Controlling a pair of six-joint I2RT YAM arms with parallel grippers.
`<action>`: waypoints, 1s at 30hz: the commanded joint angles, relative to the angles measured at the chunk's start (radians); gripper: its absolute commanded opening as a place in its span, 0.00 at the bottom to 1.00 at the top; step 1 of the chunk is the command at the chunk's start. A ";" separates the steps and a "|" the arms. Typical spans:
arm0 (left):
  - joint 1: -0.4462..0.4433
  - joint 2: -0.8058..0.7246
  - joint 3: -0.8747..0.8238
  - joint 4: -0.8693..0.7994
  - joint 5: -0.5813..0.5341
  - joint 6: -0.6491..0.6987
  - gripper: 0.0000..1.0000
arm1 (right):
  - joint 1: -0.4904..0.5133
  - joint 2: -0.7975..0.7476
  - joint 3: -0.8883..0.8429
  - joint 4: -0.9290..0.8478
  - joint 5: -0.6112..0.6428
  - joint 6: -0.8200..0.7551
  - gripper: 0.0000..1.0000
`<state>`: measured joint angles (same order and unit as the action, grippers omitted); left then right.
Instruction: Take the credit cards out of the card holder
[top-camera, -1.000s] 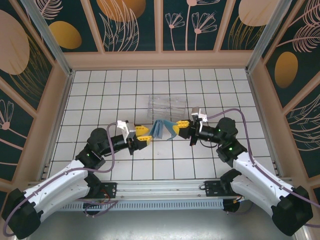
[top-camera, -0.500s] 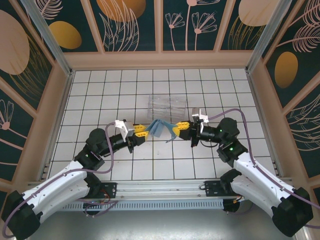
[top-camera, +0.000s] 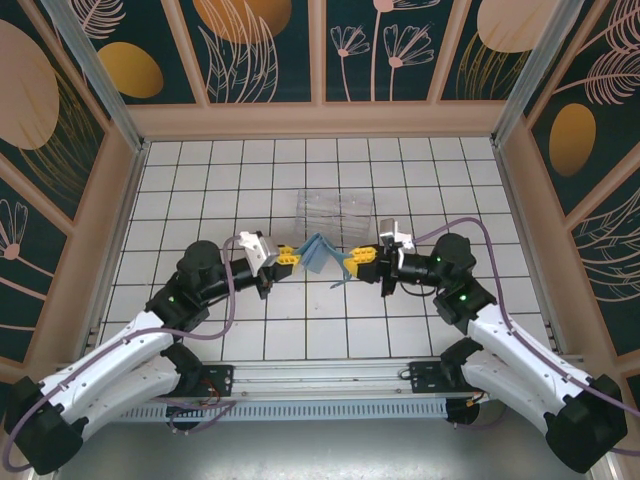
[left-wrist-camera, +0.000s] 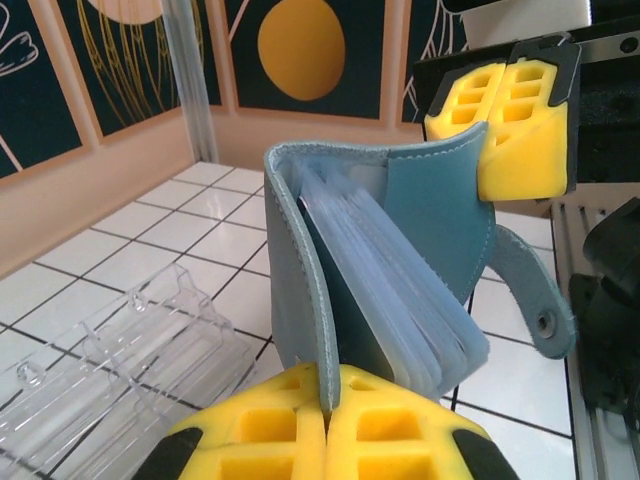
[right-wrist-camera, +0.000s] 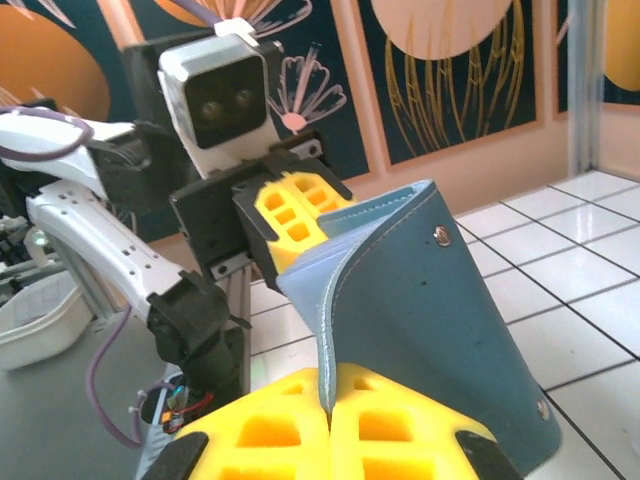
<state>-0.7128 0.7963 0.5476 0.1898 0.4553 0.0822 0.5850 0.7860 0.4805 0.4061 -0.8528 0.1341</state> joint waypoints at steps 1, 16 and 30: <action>-0.002 0.007 0.076 -0.130 -0.031 0.093 0.00 | 0.007 -0.017 0.051 -0.137 0.080 -0.101 0.11; -0.018 0.176 0.280 -0.466 -0.068 0.220 0.00 | 0.005 0.063 0.238 -0.486 0.210 -0.418 0.56; -0.051 0.301 0.402 -0.656 -0.014 0.251 0.00 | 0.144 0.391 0.424 -0.592 0.182 -0.635 0.59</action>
<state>-0.7570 1.0832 0.9154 -0.4179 0.3946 0.3000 0.7128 1.1542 0.8589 -0.1566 -0.6731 -0.4294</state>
